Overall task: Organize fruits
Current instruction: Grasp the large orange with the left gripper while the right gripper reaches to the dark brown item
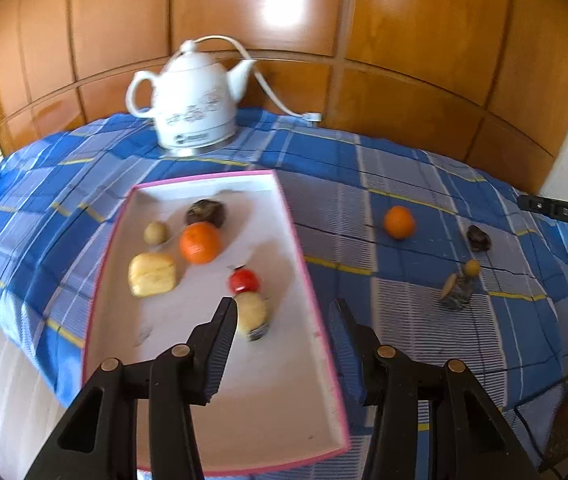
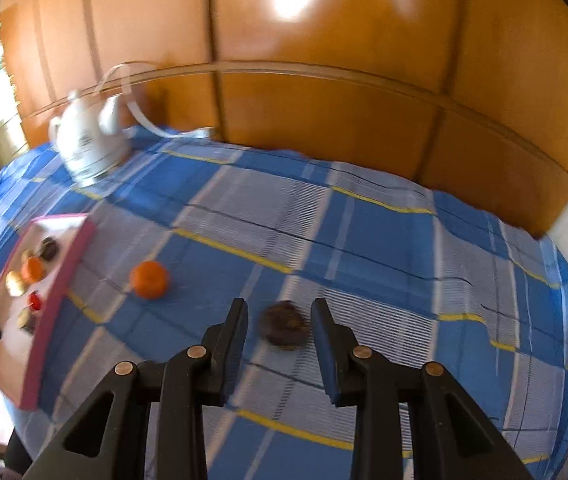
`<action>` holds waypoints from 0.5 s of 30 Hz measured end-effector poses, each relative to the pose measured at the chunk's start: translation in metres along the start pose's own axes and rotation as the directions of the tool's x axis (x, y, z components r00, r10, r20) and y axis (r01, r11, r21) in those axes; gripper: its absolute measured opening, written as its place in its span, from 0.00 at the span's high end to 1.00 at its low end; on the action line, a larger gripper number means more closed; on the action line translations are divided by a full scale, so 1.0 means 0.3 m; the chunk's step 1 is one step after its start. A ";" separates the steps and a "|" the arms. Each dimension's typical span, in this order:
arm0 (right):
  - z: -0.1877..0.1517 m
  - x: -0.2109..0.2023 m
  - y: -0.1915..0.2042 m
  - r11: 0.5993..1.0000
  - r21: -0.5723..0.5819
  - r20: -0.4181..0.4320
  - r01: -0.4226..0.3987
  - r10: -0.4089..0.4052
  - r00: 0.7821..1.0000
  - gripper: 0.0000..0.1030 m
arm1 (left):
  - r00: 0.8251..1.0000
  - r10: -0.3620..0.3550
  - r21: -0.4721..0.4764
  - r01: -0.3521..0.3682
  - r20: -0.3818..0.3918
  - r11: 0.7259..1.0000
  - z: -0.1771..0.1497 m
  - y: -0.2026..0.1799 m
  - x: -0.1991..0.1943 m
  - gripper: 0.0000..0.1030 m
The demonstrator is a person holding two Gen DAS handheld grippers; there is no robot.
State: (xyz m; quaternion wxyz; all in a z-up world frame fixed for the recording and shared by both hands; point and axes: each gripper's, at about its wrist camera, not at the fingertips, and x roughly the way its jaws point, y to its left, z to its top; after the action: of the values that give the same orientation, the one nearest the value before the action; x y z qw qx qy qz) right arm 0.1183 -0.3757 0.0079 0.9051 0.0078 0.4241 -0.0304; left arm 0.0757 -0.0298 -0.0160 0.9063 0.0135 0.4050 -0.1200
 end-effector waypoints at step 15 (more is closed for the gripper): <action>-0.041 0.065 -0.236 0.944 0.328 -0.043 -0.040 0.058 0.997 0.68 | 0.993 -0.076 0.203 0.094 -0.095 0.975 0.186 -0.285 0.265 0.40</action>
State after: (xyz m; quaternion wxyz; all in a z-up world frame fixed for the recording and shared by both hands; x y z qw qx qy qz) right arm 0.1170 -0.4468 -0.0142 0.8804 0.1691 0.4362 -0.0776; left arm 0.1480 -0.1360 -0.0309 0.8755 0.0956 0.4296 -0.1996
